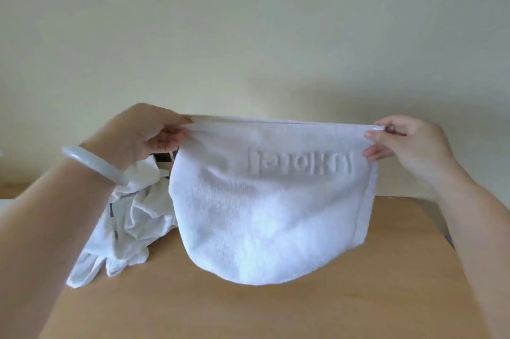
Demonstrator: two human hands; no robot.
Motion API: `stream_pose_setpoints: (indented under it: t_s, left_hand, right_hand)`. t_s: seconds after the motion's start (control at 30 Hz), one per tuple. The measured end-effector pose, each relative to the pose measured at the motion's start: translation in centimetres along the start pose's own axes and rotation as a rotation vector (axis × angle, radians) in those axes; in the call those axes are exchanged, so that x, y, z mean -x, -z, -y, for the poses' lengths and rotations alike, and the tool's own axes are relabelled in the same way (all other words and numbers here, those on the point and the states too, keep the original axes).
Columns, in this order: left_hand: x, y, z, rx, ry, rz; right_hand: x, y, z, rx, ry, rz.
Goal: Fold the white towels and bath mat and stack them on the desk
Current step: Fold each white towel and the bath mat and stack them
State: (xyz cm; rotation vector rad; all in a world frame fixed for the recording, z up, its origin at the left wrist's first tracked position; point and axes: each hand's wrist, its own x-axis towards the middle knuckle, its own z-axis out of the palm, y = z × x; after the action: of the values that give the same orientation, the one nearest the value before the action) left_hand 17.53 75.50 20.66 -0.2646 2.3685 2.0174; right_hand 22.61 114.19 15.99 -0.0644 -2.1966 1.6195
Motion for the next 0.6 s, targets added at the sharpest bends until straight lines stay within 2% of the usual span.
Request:
stream_pose_setpoints:
  t_s: [0.07, 0.13, 0.3, 0.43, 0.53, 0.6]
  left_hand:
    - [-2.4, -0.5, 1.5, -0.073, 0.138, 0.022]
    - [-4.5, -0.8, 2.4, -0.071, 0.185, 0.019]
    - [-6.8, -0.9, -0.1, 0.021, 0.125, 0.012]
    - [-4.7, -0.2, -1.1, 0.051, 0.05, 0.064]
    - [-2.2, 0.3, 2.0, 0.06, 0.062, 0.11]
    - [-0.5, 0.5, 6.5, 0.036, 0.111, 0.139]
  right_hand:
    - [-1.1, -1.5, -1.3, 0.0, -0.103, 0.08]
    - [-2.3, -2.8, -2.1, 0.009, -0.132, 0.089]
    - [-4.7, -3.3, -0.2, -0.06, -0.064, 0.039]
    - [-2.9, -1.8, 0.6, -0.055, 0.03, 0.042]
    - [1.1, -0.7, -1.3, -0.033, -0.021, 0.113]
    - [4.4, -0.4, -5.1, 0.129, -0.1, 0.185]
